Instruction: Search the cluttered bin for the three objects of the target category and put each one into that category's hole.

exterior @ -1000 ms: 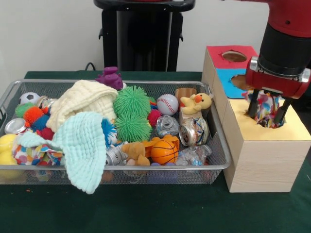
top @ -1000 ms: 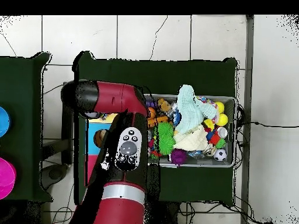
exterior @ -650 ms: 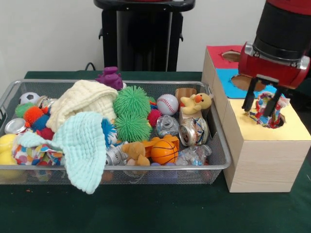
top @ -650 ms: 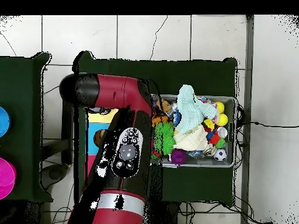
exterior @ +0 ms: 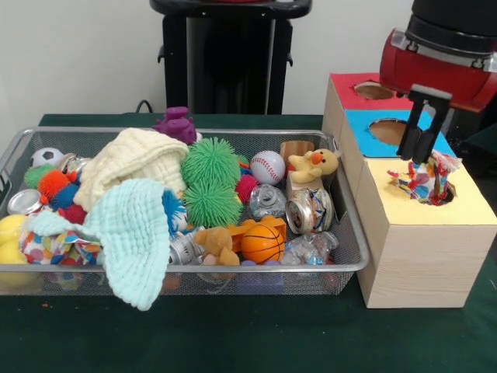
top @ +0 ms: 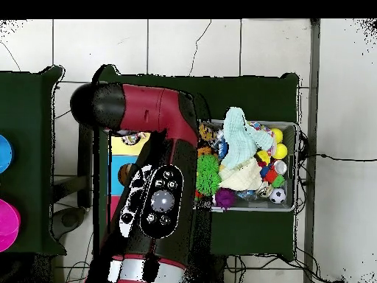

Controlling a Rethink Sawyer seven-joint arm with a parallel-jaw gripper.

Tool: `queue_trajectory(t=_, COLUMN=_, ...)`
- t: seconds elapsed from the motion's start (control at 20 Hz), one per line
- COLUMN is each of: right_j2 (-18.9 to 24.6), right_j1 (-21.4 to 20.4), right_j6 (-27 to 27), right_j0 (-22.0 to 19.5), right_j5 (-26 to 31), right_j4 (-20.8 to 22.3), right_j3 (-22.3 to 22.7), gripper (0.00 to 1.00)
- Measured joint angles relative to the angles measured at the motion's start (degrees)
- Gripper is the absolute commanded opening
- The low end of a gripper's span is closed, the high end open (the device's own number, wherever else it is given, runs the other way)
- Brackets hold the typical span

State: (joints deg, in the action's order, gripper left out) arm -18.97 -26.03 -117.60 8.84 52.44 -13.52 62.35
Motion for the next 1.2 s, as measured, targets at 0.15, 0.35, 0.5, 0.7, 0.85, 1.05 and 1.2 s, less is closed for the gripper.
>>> queue_trajectory(t=0.15, right_j2=0.3, right_j1=-0.6, right_j6=0.0, right_j0=0.0, right_j5=0.5, right_j4=-1.9, right_j3=0.6, gripper=0.00)
queue_trajectory(t=0.35, right_j2=0.6, right_j1=-1.3, right_j6=0.0, right_j0=0.0, right_j5=0.6, right_j4=-5.3, right_j3=2.5, gripper=0.00)
queue_trajectory(t=0.5, right_j2=0.7, right_j1=-1.3, right_j6=0.0, right_j0=0.0, right_j5=0.6, right_j4=-6.6, right_j3=3.9, gripper=0.00)
queue_trajectory(t=0.7, right_j2=0.7, right_j1=-1.0, right_j6=0.0, right_j0=0.0, right_j5=0.6, right_j4=-6.8, right_j3=5.0, gripper=0.00)
queue_trajectory(t=0.85, right_j2=0.7, right_j1=-0.5, right_j6=0.0, right_j0=0.0, right_j5=0.6, right_j4=-6.8, right_j3=5.9, gripper=0.00)
queue_trajectory(t=1.05, right_j2=1.1, right_j1=0.6, right_j6=0.0, right_j0=-0.3, right_j5=0.1, right_j4=-6.8, right_j3=7.2, gripper=0.00)
queue_trajectory(t=1.2, right_j2=2.6, right_j1=1.5, right_j6=0.0, right_j0=-1.0, right_j5=-0.5, right_j4=-7.5, right_j3=8.7, gripper=0.00)
